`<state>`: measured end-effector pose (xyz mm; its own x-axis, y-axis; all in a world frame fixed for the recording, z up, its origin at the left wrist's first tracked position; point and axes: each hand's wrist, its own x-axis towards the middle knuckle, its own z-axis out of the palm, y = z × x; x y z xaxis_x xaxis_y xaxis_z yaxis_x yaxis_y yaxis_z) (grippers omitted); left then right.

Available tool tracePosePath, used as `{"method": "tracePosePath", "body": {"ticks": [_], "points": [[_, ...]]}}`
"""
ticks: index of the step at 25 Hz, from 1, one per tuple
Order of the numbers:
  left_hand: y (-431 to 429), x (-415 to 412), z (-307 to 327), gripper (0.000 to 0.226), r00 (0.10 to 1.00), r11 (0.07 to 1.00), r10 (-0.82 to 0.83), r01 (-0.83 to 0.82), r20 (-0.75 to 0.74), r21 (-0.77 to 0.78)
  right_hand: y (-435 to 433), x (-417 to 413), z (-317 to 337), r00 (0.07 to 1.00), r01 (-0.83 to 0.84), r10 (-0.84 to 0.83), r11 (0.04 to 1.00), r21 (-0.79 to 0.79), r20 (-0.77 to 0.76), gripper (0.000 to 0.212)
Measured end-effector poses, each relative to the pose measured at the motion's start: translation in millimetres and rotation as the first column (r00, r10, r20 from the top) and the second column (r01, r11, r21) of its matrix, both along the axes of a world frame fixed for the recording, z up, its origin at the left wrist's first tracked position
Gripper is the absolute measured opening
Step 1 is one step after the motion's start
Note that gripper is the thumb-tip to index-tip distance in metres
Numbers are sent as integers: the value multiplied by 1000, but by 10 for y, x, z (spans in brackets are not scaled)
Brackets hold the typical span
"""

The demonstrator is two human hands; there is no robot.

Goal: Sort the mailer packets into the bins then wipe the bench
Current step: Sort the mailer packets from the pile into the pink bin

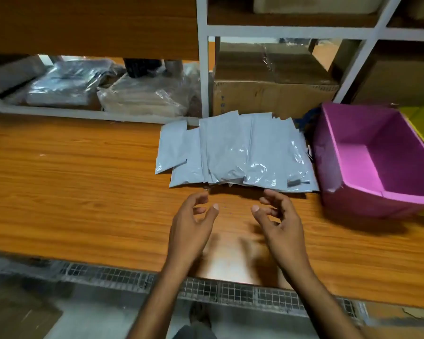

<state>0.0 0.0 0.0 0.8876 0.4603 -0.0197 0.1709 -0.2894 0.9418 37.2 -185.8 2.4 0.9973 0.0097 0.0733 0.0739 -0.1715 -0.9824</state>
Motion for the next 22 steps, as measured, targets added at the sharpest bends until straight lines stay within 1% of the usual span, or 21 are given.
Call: {"method": "tracePosePath", "body": {"ticks": [1, 4, 6, 8, 11, 13, 15, 17, 19, 21, 22], "points": [[79, 142, -15, 27, 1000, 1000, -5, 5, 8, -19, 53, 122, 18, 1000, 23, -23, 1000, -5, 10, 40], [280, 545, 25, 23, 1000, 998, 7, -9, -25, -65, 165, 491, 153, 996, 83, -80, 991, -103, 30, 42], [388, 913, 68, 26, 998, 998, -9, 5, -65, -56, 213, 838, 195, 992, 124, -115, 970, -212, 52, 45], [454, 1254, 92, 39, 992, 999, -33, 32, -121, -5, 203, 1148, 191, 987, 161, -149, 924, -346, 61, 51], [493, 1751, 39, 66, 975, 990, -59, 84, -212, 112, 171, 1590, 194, 969, 232, -240, 821, -522, 53, 66], [459, 1985, -11, 83, 965, 983, -61, 103, -253, 153, 156, 1808, 210, 961, 207, -275, 754, -624, -14, 80], [409, 2132, -40, 96, 953, 973, -51, 115, -299, 201, 169, 1976, 201, 952, 129, -285, 697, -706, -108, 91], [383, 2204, -77, 106, 948, 972, -31, 102, -315, 211, 202, 2068, 186, 939, 87, -301, 674, -734, -165, 96], [382, 2256, -110, 116, 950, 985, -11, 65, -313, 161, 209, 2127, 180, 937, 124, -319, 684, -719, -143, 98], [390, 2291, -106, 124, 960, 999, 6, 9, -279, 54, 190, 2167, 195, 935, 179, -333, 738, -650, -120, 102], [400, 2300, -104, 122, 968, 1000, 20, -23, -250, -8, 177, 2185, 202, 933, 200, -336, 787, -584, -133, 103]]}}
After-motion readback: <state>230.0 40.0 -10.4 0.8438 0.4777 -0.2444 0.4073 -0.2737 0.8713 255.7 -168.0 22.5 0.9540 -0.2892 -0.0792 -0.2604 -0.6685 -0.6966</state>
